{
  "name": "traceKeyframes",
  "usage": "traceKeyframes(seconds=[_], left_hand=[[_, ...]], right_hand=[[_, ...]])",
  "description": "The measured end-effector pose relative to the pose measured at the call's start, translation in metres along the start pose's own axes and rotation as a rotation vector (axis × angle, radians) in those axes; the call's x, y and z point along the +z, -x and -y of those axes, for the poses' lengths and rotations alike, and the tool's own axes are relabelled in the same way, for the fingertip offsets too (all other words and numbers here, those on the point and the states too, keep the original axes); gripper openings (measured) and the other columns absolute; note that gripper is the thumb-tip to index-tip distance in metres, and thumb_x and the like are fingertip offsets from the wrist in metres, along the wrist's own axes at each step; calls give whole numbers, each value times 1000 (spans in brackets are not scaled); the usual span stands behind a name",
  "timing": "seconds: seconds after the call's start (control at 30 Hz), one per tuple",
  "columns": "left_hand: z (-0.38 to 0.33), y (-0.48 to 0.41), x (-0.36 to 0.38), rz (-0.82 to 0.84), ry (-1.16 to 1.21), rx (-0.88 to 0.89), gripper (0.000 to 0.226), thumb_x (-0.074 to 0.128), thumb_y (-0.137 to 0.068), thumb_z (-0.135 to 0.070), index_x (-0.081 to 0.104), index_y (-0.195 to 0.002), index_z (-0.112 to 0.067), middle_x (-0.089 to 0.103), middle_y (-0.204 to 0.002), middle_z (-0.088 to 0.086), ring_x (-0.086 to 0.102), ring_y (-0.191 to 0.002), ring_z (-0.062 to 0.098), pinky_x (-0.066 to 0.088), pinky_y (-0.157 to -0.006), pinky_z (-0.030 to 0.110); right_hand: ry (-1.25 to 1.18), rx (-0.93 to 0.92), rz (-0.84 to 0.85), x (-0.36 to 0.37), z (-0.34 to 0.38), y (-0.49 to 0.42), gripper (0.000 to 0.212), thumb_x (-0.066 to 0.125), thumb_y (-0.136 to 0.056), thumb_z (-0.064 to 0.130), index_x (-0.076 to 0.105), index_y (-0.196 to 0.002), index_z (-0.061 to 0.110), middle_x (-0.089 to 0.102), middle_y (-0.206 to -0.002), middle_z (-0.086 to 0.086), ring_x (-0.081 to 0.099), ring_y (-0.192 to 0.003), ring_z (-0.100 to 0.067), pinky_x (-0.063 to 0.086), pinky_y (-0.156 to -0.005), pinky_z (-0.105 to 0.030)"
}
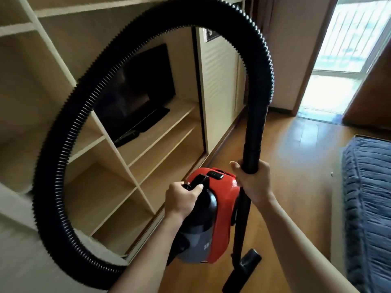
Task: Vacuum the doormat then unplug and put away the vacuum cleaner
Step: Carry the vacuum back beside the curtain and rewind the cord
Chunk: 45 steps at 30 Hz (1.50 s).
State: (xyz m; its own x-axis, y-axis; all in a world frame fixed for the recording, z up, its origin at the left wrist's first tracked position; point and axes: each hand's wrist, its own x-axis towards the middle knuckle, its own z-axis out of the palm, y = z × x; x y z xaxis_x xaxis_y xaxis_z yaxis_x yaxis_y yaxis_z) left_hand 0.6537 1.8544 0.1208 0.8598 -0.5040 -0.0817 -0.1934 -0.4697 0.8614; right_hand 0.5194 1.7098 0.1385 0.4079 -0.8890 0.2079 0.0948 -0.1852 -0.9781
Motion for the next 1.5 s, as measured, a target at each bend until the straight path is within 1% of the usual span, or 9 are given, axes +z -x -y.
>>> traceKeyframes(seconds=[0.17,0.27,0.37,0.53,0.7,0.93,1.03,1.27,1.5], left_hand=[[-27,-57,53,91,8,35,41,79,-71,-36,63,-57,-1,61,-48,2,53,-45,21,42,-50,28],[-46,-96,89,155,16,63,40,80,-73,-32,63,-59,1,59,-49,3,51,-45,20,40,-49,29],[-65,-144,127,234,28,64,40,80,-75,-30,63,-59,2,57,-48,3,49,-43,19,38,-48,28],[-110,-234,188,359,22,102,35,80,-77,-26,66,-61,1,56,-48,1,45,-36,9,33,-39,20],[-152,-318,236,398,2,143,35,81,-74,-32,64,-57,-6,70,-59,10,65,-55,28,51,-52,35],[-199,-400,287,451,-6,174,36,81,-75,-34,65,-59,-6,71,-63,11,68,-65,31,50,-56,35],[-213,-431,312,454,-8,174,36,81,-74,-34,65,-59,-5,71,-61,10,68,-62,30,51,-55,35],[-251,-503,383,473,17,112,32,81,-77,-26,66,-60,-2,62,-47,-2,54,-43,17,41,-50,26],[-308,-582,485,427,-15,81,34,80,-77,-27,65,-56,-5,61,-50,1,55,-45,20,42,-48,26]], right_hand=[[41,16,-103,-25,-19,-60,26,76,-86,0,60,-69,-12,53,-48,-6,50,-40,-18,45,-47,-32],[73,24,-156,-42,-35,-99,31,74,-87,0,58,-60,3,52,-43,5,49,-38,-14,43,-48,-30],[94,48,-226,-55,-50,-147,32,74,-86,-1,59,-59,7,52,-43,4,49,-39,-17,44,-50,-34],[109,79,-335,-64,-69,-242,29,74,-86,-1,56,-62,-4,49,-50,-10,47,-47,-22,41,-53,-38],[184,73,-394,-66,-66,-326,30,73,-87,1,55,-67,-12,46,-53,-12,44,-50,-21,39,-54,-34],[116,72,-457,-75,-81,-423,34,75,-82,12,52,-65,-6,44,-56,-13,43,-53,-24,40,-56,-41],[120,74,-473,-81,-90,-462,31,73,-87,1,52,-68,-10,45,-56,-13,44,-52,-24,41,-56,-40],[168,51,-441,-109,-131,-568,28,73,-87,2,56,-70,-12,49,-56,-21,49,-50,-28,46,-54,-39],[159,60,-373,-156,-175,-711,28,75,-86,1,57,-70,-13,52,-55,-16,51,-48,-26,48,-53,-41]])
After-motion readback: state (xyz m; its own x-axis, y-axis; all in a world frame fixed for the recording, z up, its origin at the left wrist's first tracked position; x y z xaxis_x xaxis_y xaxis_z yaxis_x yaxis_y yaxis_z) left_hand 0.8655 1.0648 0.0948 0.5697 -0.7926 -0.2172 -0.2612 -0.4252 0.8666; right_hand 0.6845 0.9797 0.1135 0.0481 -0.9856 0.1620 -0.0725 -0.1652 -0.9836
